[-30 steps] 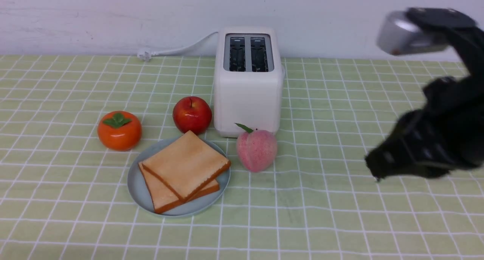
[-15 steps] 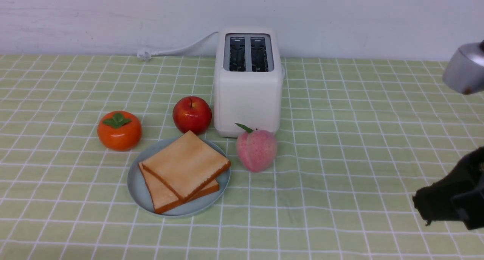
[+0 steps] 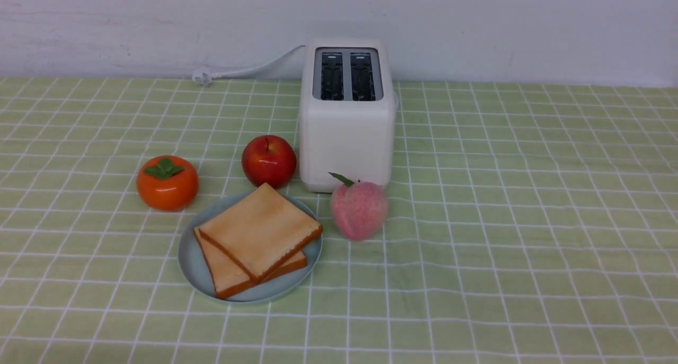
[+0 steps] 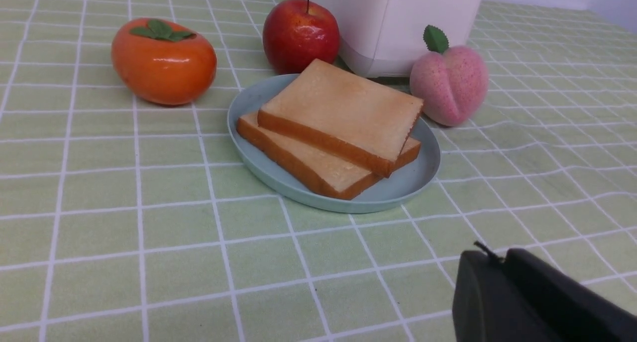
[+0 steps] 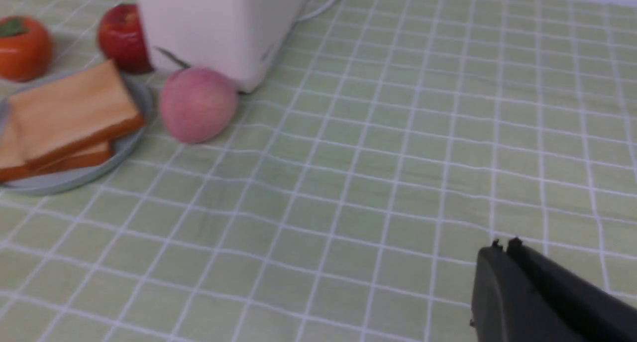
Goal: Take toasted bread from bread machine on green coffee tablecloth place on plate.
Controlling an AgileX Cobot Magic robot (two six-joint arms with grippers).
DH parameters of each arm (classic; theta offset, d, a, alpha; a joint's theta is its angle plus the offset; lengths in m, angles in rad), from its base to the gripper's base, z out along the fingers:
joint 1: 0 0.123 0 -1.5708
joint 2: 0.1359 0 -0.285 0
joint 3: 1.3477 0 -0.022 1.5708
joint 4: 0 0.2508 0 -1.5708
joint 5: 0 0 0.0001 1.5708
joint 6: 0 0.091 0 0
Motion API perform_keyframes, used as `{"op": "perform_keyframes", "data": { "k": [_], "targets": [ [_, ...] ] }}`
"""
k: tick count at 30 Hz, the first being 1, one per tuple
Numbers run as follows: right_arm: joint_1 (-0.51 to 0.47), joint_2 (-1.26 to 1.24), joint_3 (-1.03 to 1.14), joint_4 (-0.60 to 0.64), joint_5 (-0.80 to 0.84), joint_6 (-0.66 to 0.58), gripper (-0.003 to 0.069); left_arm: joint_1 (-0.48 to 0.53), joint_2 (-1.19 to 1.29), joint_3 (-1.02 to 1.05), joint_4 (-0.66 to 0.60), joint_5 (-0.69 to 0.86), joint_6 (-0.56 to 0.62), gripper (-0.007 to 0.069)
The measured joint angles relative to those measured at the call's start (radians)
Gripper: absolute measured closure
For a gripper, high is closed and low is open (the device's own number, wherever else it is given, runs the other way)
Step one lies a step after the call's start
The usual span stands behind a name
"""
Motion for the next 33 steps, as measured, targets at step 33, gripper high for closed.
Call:
{"op": "perform_keyframes", "data": {
  "k": [33],
  "targets": [
    [-0.107, -0.291, 0.46, 0.004, -0.198, 0.012, 0.0664, 0.0, 0.0, 0.001, 0.0, 0.002, 0.0, 0.055]
  ]
}}
